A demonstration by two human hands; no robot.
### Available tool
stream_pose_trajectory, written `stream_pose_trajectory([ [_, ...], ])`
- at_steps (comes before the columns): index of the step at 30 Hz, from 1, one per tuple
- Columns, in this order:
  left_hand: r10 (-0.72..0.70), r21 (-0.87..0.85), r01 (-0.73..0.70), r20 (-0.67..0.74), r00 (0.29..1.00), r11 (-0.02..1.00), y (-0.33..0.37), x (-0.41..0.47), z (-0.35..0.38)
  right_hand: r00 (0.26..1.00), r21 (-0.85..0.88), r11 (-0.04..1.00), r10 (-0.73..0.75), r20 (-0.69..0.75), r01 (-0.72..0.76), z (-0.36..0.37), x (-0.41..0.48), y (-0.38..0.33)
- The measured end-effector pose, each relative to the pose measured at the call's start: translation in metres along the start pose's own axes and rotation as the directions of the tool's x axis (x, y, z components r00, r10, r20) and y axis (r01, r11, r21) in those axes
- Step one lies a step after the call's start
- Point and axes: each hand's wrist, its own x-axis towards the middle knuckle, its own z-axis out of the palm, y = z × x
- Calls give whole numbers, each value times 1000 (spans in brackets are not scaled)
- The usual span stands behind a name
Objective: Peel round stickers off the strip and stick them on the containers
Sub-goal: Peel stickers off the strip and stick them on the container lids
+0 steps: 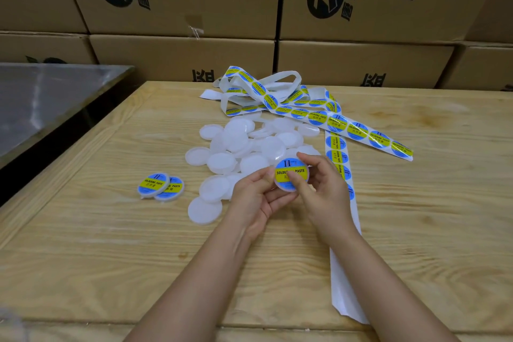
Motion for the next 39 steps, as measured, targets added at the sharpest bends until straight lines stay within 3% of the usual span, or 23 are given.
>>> stream_pose_trajectory([
  [3, 20, 82, -17, -29, 999, 996, 2, 0, 1, 999, -11, 1000, -28, -22, 28, -5, 2, 0],
  [8, 87, 292, -82, -6, 996, 953, 0, 0, 5, 996, 15, 998, 57, -71, -57, -15, 5, 5],
  [13, 254, 403, -206, -68, 965, 892, 8, 0, 6, 987, -103, 982, 161, 14, -159, -21, 10, 11],
  [15, 449, 484, -314, -193, 872, 817, 24, 3, -3, 988, -280, 949, 155, 14, -145, -33, 15, 16],
  [17, 698, 750, -358, -187, 691, 555, 45, 6, -22, 991, -502, 860, 127, 49, -86, -47, 19, 23],
  [19, 816, 909, -252, -143, 560, 332, 63, 5, -48, 981, -674, 738, 151, 125, -28, -55, 21, 29],
  [20, 834, 936, -173, -177, 523, 307, 69, 5, -61, 970, -721, 693, 187, 156, -17, -58, 21, 32],
  [24, 807, 912, 237, -408, 428, 335, 81, 5, -102, 929, -768, 637, 324, 182, -72, -60, 19, 37],
  [27, 748, 858, 360, -502, 435, 366, 81, 7, -114, 941, -781, 620, 303, 149, -76, -60, 19, 38],
  [30, 754, 850, 421, -494, 433, 316, 80, 8, -114, 954, -747, 654, 285, 94, -122, -61, 21, 37],
  [33, 839, 889, 391, -392, 377, 240, 81, 7, -103, 961, -697, 691, 277, 14, -190, -61, 22, 36],
  [36, 916, 998, 12, -59, 396, 59, 72, 6, -71, 967, -635, 737, 248, -61, -229, -61, 23, 36],
  [39, 785, 925, -321, 349, 512, -202, 39, 3, -25, 964, -563, 787, 258, -70, -252, -58, 24, 34],
])
